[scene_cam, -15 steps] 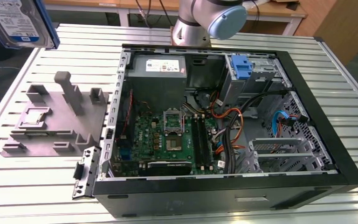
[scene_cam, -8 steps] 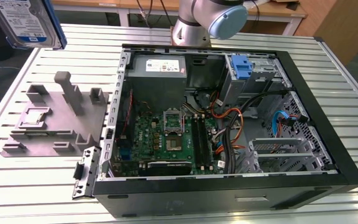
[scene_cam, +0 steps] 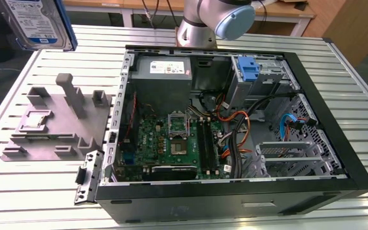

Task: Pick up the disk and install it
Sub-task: 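Pick up the disk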

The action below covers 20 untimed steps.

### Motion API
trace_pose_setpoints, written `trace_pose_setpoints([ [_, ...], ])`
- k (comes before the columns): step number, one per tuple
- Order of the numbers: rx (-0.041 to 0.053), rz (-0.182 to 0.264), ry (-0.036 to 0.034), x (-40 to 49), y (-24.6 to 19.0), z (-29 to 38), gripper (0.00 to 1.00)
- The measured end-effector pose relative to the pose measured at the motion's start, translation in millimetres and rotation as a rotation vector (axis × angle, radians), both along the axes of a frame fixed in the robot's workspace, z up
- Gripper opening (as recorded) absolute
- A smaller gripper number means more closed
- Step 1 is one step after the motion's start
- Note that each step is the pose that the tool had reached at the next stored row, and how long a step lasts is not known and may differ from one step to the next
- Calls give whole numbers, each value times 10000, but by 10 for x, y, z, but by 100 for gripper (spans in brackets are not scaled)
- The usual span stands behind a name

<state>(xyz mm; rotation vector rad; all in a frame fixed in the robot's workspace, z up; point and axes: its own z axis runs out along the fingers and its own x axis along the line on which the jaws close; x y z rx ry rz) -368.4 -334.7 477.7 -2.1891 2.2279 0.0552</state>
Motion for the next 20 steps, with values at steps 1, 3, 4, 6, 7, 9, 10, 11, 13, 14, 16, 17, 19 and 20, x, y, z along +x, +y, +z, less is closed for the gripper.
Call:
trace_pose_setpoints([
  [1,0,0,-1,22,0,0,35],
  [3,0,0,-1,68,0,0,35],
  [4,1,0,-1,91,0,-1,35],
  [6,1,0,0,137,0,0,35],
  [7,0,0,0,161,0,0,35],
  [9,0,-1,-1,210,0,-1,35],
  [10,1,0,-1,234,0,-1,35],
  [11,0,-1,-1,259,0,-1,35],
  [13,0,1,0,310,0,-1,35],
  [14,0,0,0,334,0,0,35],
  [16,0,0,0,385,0,-1,35],
  [17,0,0,-1,410,0,-1,35],
  [19,0,0,0,461,0,-1,35],
  [20,0,0,0,489,0,-1,35],
])
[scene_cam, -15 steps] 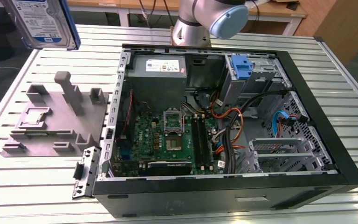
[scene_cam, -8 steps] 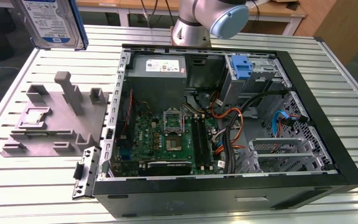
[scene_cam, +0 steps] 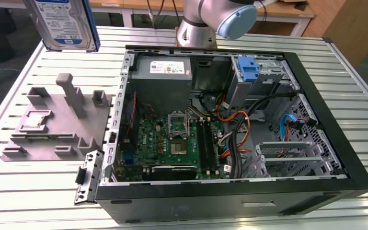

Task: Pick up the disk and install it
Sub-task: 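Pick up the disk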

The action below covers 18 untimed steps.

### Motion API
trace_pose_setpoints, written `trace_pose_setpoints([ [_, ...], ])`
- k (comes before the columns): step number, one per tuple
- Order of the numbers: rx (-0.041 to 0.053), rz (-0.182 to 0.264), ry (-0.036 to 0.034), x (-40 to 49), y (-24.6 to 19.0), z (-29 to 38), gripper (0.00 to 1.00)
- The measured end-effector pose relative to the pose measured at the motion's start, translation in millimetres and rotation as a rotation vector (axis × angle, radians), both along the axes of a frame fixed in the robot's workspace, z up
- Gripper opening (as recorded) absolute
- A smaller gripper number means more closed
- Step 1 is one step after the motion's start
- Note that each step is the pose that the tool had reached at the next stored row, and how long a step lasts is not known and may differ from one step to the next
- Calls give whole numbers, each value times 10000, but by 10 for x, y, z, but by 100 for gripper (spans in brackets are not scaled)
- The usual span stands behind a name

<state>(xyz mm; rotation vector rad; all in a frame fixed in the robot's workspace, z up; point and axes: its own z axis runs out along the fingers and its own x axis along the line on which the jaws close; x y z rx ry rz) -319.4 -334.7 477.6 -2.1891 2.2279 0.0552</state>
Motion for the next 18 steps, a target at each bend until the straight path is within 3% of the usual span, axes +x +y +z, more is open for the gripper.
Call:
trace_pose_setpoints([
  [18,0,0,0,511,0,-1,35],
])
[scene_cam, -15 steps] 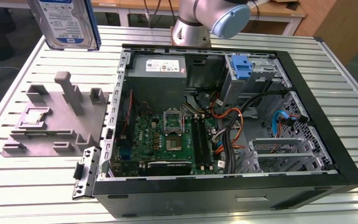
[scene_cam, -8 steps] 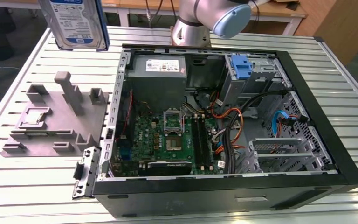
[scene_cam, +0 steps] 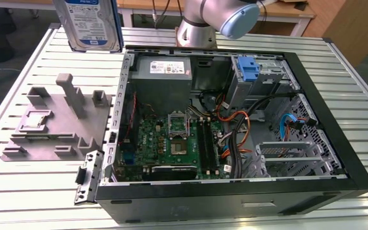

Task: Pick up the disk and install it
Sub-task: 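Pick up the disk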

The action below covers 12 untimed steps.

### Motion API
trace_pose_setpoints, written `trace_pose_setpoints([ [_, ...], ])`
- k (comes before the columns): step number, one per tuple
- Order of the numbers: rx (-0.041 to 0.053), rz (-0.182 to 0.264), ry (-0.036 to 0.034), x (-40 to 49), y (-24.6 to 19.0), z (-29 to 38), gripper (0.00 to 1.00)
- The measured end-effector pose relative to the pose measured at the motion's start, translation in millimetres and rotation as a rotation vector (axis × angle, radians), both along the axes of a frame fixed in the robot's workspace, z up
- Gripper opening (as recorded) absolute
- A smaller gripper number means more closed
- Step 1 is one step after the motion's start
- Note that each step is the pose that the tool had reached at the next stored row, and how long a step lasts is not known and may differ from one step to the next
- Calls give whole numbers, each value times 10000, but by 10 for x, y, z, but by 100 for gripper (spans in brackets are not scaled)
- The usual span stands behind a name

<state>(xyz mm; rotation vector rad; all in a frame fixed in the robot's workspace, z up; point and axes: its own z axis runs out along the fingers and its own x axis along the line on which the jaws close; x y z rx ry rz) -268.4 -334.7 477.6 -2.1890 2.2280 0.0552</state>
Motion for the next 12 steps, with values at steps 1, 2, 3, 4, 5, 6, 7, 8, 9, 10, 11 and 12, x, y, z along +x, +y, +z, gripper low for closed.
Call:
trace_pose_setpoints([
  [1,0,0,0,31,0,0,35],
  [2,0,0,0,64,0,0,35],
  [3,1,1,-1,94,0,-1,35],
  [4,0,1,-1,125,0,-1,35],
  [5,0,1,0,157,0,-1,35],
  [6,1,1,-1,188,0,-1,35],
  [7,0,0,-1,220,0,-1,35],
  [8,1,0,0,254,0,-1,35],
  [9,0,0,0,287,0,-1,35],
  [10,0,1,0,320,0,-1,35],
  [11,0,1,0,354,0,-1,35],
  [12,1,1,0,387,0,-1,35],
])
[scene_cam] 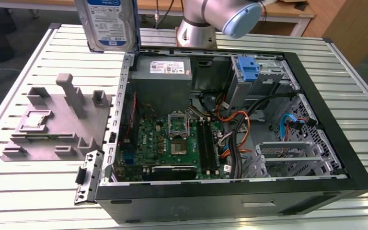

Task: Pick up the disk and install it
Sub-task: 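Pick up the disk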

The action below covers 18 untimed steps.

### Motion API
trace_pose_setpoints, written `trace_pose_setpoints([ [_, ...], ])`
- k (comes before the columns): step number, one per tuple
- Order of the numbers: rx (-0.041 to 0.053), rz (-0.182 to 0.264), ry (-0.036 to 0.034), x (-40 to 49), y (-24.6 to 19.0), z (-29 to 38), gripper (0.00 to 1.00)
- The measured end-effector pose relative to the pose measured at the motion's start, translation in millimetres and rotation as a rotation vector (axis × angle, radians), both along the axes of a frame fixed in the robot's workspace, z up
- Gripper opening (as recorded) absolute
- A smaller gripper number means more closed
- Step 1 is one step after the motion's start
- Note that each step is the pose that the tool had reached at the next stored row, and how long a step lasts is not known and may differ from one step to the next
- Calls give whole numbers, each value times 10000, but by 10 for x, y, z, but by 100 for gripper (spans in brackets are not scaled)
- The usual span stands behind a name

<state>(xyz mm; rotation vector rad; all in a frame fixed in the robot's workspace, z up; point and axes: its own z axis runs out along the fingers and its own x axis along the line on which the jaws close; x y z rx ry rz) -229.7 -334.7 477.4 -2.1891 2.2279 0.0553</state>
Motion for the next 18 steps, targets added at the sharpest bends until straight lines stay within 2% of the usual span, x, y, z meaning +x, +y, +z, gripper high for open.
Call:
trace_pose_setpoints([
  [18,0,-1,0,597,0,-2,35],
])
